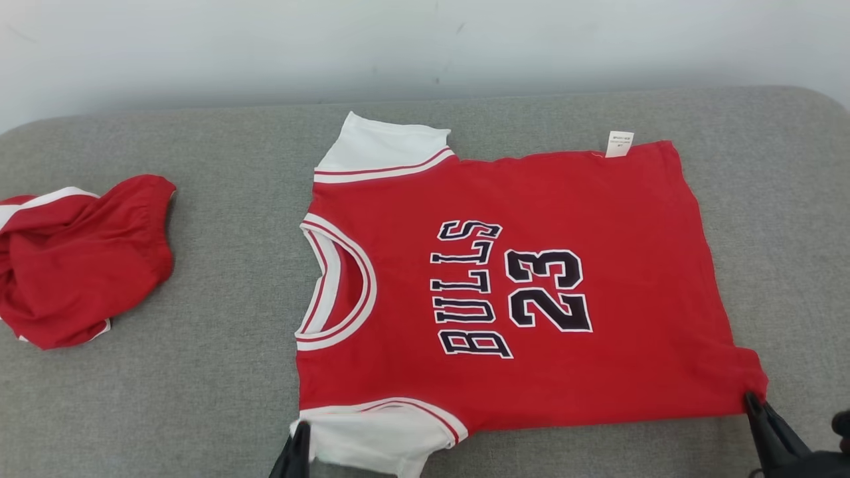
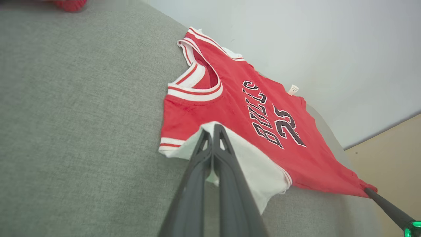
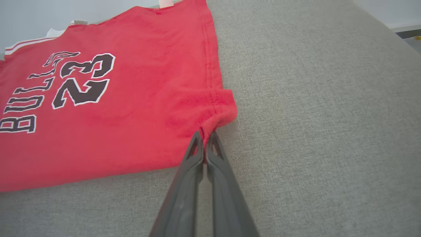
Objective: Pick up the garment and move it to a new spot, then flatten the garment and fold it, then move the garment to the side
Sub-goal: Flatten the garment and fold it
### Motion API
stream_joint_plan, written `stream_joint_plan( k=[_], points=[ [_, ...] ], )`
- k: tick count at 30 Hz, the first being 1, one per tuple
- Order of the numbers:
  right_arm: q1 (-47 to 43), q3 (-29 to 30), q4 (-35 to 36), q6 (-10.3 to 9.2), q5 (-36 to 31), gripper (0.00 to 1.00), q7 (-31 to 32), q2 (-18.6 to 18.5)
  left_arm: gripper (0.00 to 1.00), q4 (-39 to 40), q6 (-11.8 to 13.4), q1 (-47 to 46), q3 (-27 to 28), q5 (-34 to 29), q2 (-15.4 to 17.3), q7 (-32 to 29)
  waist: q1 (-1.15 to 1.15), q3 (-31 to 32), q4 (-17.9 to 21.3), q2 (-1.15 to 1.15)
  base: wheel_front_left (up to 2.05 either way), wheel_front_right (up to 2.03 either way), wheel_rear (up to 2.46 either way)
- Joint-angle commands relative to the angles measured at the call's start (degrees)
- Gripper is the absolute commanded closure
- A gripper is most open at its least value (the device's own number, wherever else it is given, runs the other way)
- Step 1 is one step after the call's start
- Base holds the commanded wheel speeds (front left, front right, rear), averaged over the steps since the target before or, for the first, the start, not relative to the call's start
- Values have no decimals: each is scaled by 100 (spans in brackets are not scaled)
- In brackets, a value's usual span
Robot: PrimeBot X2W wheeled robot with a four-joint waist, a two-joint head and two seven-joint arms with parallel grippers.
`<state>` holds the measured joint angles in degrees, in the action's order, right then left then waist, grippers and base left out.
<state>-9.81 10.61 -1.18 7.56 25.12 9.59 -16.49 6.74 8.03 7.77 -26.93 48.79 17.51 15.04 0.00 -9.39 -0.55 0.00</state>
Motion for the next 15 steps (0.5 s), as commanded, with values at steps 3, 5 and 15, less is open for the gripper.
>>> stream_joint_plan(
  k=[3, 5, 15],
  points=[
    [313, -185, -7, -16, -55, 100, 96, 52, 100, -88, -98, -507, -43, -214, 67, -73, 0, -22, 121, 0, 0, 0, 0],
    [509, -284, -63, -16, -61, 100, 163, 23, 100, -166, -162, -790, -3, -279, 141, -115, 0, -61, 183, 0, 0, 0, 0],
    [1935, -761, -842, -16, -118, 100, 381, -175, 100, -893, -436, -2268, 299, -300, 432, -484, 0, -403, 361, 0, 0, 0, 0]
  ],
)
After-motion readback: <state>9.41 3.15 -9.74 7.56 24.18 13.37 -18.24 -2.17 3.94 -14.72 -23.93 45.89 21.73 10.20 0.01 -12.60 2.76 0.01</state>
